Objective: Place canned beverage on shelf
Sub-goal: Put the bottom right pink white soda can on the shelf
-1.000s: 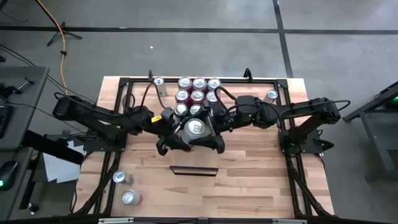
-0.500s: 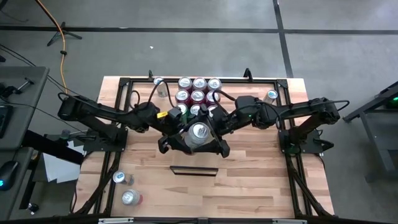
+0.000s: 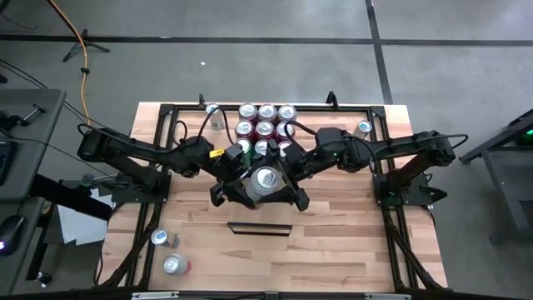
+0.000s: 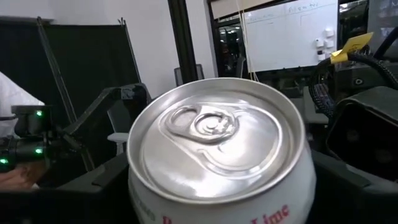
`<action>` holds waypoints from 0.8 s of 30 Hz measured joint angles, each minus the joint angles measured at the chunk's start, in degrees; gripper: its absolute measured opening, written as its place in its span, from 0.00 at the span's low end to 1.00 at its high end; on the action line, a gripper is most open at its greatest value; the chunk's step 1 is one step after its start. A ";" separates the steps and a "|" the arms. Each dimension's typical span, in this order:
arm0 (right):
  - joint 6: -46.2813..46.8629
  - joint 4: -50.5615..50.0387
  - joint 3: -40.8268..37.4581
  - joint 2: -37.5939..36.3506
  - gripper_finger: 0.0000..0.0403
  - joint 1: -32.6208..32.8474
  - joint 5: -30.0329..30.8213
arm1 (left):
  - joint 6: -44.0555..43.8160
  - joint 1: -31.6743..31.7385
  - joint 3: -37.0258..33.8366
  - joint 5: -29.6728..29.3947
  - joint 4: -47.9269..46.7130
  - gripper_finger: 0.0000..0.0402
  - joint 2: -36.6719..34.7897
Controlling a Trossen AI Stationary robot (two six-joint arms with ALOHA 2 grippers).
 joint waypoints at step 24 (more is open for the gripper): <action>3.80 -33.92 -0.04 -11.30 0.71 0.58 5.77 | -3.77 6.34 0.06 9.33 -10.50 0.76 -9.26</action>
